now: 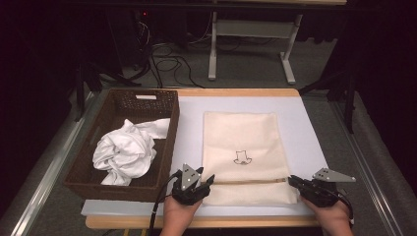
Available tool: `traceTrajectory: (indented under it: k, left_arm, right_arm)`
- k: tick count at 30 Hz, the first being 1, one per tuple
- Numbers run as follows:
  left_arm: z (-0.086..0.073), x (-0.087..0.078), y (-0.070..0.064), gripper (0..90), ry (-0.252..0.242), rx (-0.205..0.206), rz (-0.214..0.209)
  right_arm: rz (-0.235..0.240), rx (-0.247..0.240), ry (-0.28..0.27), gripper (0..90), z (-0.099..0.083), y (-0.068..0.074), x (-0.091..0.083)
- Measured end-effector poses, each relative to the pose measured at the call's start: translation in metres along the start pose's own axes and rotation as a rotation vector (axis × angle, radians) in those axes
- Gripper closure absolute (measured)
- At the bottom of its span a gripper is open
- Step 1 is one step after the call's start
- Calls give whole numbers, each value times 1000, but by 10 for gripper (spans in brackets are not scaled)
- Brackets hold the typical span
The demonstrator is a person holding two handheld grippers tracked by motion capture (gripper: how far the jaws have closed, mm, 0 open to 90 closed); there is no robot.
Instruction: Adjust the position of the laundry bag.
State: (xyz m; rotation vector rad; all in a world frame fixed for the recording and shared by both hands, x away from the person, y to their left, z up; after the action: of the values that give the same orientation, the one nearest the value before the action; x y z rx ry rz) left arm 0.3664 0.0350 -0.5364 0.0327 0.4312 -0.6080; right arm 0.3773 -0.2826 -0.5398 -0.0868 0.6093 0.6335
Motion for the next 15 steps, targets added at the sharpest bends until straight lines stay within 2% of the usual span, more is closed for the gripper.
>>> traceTrajectory:
  k: [3,8,15]
  left_arm:
    - [2,-1,-5,521,-9,17,-1]
    - [5,-1,-11,519,-34,17,-5]
    - [7,1,-15,541,-35,16,-21]
  right_arm:
    - [-11,-10,-19,843,3,1,-2]
    - [-22,-31,-51,844,8,3,-5]
    - [-31,-63,-89,842,13,2,-8]
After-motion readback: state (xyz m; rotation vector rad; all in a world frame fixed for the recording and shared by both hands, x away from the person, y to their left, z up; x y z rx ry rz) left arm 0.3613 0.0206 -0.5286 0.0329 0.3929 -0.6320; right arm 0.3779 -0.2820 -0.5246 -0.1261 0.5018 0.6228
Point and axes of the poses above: each handheld gripper's, and its own axes: x roughly forward along the jaws, z roughly out of its top, y roughly to its left, the point moved 8 cm from there along x, roughly forward along the jaws, and after that the axes turned 3 degrees about -y, right-handed, at the moved point
